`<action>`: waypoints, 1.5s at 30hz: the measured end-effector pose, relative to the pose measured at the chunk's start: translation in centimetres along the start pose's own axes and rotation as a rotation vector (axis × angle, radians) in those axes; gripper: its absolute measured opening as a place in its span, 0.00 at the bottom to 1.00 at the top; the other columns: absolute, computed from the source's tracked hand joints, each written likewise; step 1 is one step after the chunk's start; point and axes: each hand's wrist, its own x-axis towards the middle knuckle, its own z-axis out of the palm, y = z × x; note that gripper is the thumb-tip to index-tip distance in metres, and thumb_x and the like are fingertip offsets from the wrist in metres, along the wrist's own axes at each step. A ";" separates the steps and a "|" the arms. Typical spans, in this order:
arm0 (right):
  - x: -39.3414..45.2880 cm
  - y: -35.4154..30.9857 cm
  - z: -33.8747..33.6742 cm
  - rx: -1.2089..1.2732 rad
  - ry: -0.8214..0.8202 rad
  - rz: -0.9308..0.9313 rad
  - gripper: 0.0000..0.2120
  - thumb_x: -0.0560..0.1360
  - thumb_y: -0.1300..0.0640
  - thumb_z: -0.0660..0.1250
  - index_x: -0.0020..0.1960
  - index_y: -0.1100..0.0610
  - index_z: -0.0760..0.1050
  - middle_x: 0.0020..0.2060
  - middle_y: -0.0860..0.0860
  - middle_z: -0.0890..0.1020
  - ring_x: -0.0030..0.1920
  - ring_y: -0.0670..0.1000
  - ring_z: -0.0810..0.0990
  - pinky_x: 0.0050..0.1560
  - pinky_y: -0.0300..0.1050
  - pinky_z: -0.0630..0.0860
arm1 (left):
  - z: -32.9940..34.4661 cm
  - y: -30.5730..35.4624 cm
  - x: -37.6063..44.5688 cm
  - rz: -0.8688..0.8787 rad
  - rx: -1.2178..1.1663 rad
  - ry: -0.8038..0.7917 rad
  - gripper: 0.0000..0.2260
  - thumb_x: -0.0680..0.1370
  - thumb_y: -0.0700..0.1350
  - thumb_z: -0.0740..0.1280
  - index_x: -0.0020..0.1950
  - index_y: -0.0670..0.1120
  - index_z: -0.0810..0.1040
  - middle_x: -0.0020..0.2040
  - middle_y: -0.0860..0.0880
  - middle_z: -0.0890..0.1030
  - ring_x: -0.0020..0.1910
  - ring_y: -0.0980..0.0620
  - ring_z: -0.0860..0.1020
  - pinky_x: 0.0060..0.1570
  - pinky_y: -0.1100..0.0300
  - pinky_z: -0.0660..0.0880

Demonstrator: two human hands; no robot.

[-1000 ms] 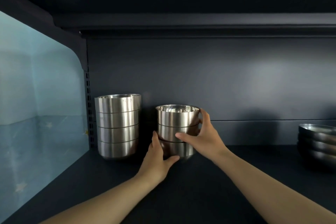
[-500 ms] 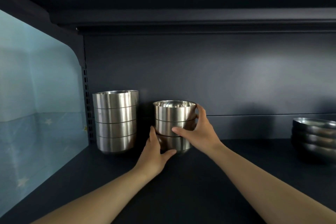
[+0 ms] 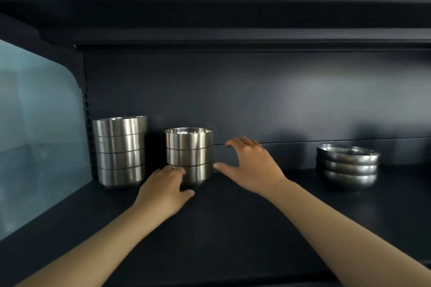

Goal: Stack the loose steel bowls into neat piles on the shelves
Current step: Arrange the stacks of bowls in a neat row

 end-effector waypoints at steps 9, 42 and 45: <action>-7.3 3.9 -8.1 -0.189 -0.167 0.078 0.27 0.72 0.36 0.63 0.63 0.51 0.70 0.58 0.49 0.74 0.61 0.52 0.72 0.57 0.46 0.72 | -1.5 11.1 -1.7 0.202 0.027 0.036 0.24 0.75 0.58 0.64 0.69 0.51 0.67 0.64 0.52 0.72 0.63 0.50 0.70 0.57 0.56 0.71; -22.6 34.4 -35.3 -0.354 -0.283 0.268 0.31 0.73 0.37 0.62 0.71 0.51 0.63 0.70 0.51 0.65 0.70 0.56 0.62 0.65 0.55 0.66 | 2.9 53.1 -4.3 0.297 0.040 -0.042 0.37 0.74 0.60 0.65 0.76 0.51 0.50 0.74 0.49 0.61 0.75 0.47 0.55 0.70 0.52 0.61; -23.2 36.0 -36.0 -0.348 -0.309 0.242 0.31 0.73 0.37 0.62 0.70 0.51 0.62 0.70 0.51 0.65 0.69 0.56 0.62 0.65 0.54 0.66 | 3.4 55.2 -4.8 0.277 0.050 -0.067 0.37 0.74 0.60 0.65 0.76 0.51 0.51 0.74 0.49 0.60 0.75 0.46 0.53 0.70 0.51 0.60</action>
